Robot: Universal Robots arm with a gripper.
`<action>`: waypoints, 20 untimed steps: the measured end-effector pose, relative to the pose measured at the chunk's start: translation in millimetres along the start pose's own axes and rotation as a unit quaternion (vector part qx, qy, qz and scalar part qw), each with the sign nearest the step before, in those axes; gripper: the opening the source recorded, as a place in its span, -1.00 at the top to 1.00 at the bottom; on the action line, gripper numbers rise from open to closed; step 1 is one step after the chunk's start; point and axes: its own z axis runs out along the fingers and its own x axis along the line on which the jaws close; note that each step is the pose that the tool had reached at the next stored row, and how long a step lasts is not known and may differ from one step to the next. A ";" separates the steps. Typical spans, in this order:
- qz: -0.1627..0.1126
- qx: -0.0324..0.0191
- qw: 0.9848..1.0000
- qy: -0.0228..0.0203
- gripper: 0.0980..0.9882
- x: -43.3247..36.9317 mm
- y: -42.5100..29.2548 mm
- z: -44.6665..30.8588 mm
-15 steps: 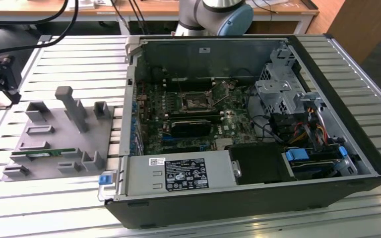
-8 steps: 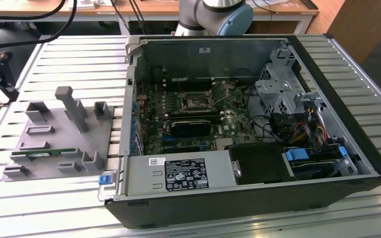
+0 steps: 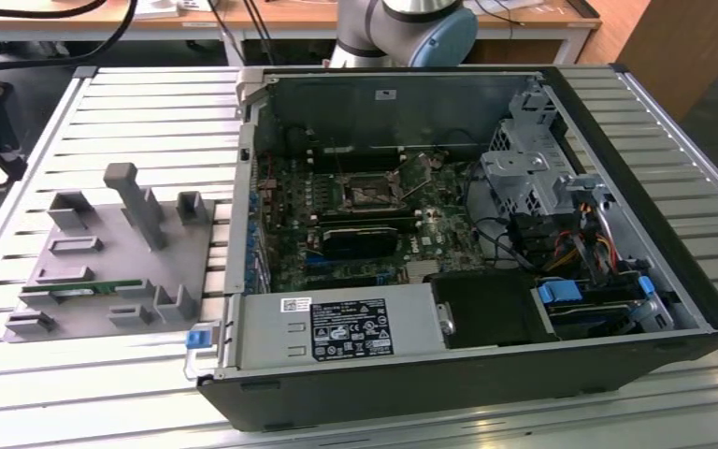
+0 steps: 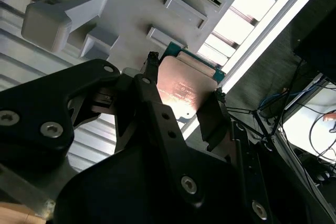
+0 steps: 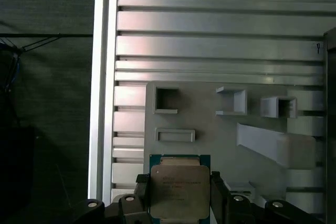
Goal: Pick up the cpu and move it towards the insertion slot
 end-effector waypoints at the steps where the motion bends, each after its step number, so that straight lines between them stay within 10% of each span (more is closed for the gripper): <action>1: 0.000 0.000 1.000 0.000 0.00 0.0 0.1 -2.2; 20: 0.000 0.000 1.000 0.000 0.00 0.0 1.5 -31.6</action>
